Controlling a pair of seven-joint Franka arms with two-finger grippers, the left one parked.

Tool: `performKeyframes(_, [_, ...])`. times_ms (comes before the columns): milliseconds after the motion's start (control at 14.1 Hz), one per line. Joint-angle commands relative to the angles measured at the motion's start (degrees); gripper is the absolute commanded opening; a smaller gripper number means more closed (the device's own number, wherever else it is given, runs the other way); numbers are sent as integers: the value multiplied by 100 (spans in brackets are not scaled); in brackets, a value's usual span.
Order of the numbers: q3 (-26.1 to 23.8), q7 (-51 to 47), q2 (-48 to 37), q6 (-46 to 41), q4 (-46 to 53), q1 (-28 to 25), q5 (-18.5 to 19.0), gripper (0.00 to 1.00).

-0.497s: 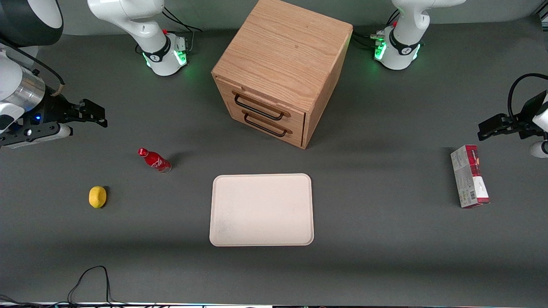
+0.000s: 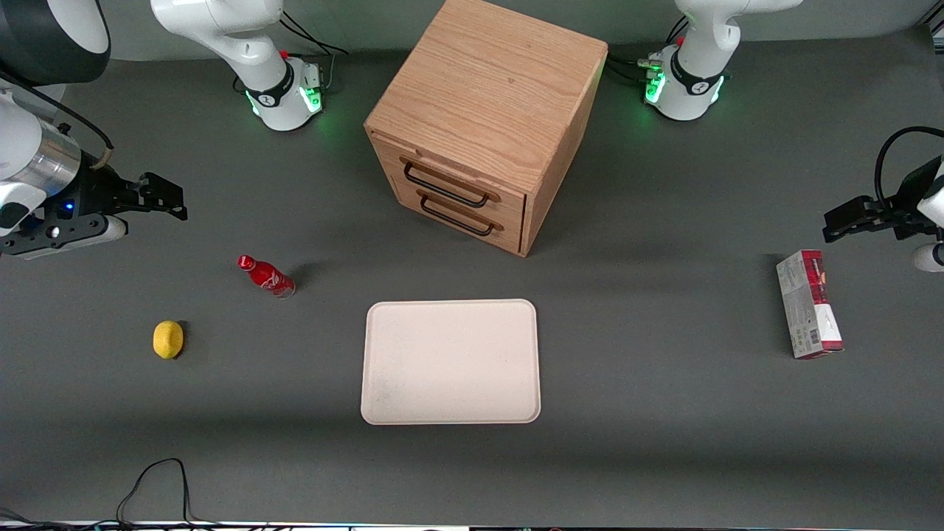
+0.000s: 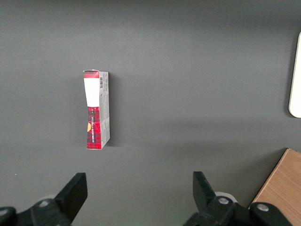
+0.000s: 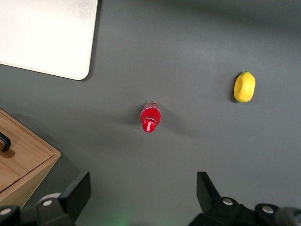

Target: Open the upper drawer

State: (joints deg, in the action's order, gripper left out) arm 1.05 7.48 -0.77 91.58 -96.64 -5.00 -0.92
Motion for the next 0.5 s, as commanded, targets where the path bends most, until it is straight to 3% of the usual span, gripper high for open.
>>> performKeyframes(0, [-17,122,86,-140,215,35,-66,100])
performKeyframes(426, [-96,78,358,-140,672,-219,-162,100])
